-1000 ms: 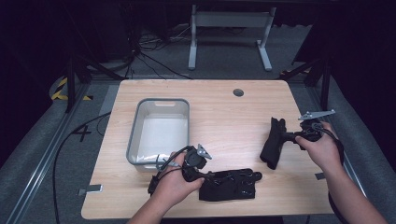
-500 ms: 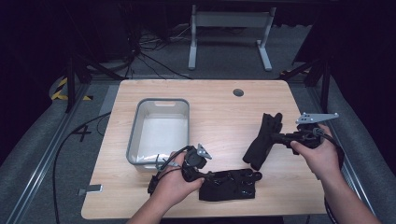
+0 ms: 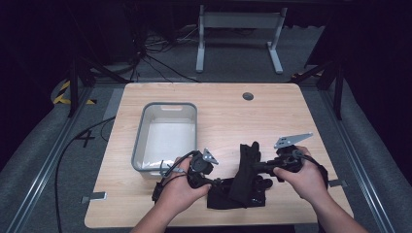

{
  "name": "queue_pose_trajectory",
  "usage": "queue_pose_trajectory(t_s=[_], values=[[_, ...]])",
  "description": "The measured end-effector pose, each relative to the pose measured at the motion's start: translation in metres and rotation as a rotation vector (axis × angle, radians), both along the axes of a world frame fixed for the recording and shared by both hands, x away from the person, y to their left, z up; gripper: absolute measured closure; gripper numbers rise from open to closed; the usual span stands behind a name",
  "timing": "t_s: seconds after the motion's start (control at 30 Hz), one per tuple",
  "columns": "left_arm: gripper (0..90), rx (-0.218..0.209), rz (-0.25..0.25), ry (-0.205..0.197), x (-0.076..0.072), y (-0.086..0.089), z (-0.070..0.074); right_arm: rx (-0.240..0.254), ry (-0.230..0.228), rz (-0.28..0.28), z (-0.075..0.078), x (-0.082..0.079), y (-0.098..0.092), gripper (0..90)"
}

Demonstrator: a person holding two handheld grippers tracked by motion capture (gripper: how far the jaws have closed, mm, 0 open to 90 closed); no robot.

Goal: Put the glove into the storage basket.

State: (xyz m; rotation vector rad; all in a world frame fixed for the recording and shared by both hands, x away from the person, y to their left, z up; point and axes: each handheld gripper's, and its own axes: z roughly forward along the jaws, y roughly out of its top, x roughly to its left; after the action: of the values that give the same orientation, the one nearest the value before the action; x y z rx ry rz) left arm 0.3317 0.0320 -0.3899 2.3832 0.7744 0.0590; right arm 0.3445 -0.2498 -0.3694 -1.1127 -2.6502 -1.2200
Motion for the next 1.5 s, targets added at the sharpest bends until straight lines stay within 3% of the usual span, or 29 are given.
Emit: queue_pose_trajectory(t_s=[0.03,0.13,0.33,0.43,0.47,0.63,0.7,0.83,0.9,1.1,1.3,1.5], values=[[50.2,-0.002,-0.002,0.002,0.0,0.0,0.0,-0.01,0.032,0.008,-0.012,0.004,0.008,84.5],[50.1,0.001,0.0,0.005,0.001,0.001,-0.001,-0.019,0.064,0.019,-0.027,0.011,0.019,84.1],[49.7,0.002,0.011,0.009,0.002,0.007,-0.004,-0.059,0.087,0.042,-0.048,0.023,0.035,80.4],[49.7,0.008,0.018,0.015,-0.001,0.01,-0.007,-0.07,0.071,0.056,-0.051,0.026,0.039,73.6],[49.5,0.007,0.024,0.019,-0.003,0.011,-0.007,-0.057,0.047,0.065,-0.048,0.029,0.039,67.2],[49.4,0.016,0.018,0.024,-0.011,0.012,-0.008,-0.051,-0.01,0.094,-0.036,0.043,0.039,65.7],[49.6,0.01,0.018,0.026,-0.014,0.01,-0.007,-0.072,-0.037,0.093,-0.033,0.06,0.042,65.6],[49.8,-0.001,-0.004,0.04,-0.021,0.006,-0.008,-0.103,-0.032,0.09,-0.038,0.074,0.046,65.8],[49.9,0.001,-0.014,0.046,-0.024,0.002,-0.011,-0.133,-0.027,0.103,-0.049,0.086,0.051,65.0],[49.8,0.017,-0.033,0.063,-0.027,-0.005,-0.018,-0.181,-0.005,0.124,-0.065,0.096,0.063,60.2],[49.5,0.019,-0.034,0.064,-0.027,-0.004,-0.019,-0.28,-0.045,0.182,-0.072,0.098,0.076,57.6],[49.3,0.025,-0.05,0.075,-0.027,-0.008,-0.021,-0.317,-0.078,0.201,-0.072,0.097,0.08,57.9]])
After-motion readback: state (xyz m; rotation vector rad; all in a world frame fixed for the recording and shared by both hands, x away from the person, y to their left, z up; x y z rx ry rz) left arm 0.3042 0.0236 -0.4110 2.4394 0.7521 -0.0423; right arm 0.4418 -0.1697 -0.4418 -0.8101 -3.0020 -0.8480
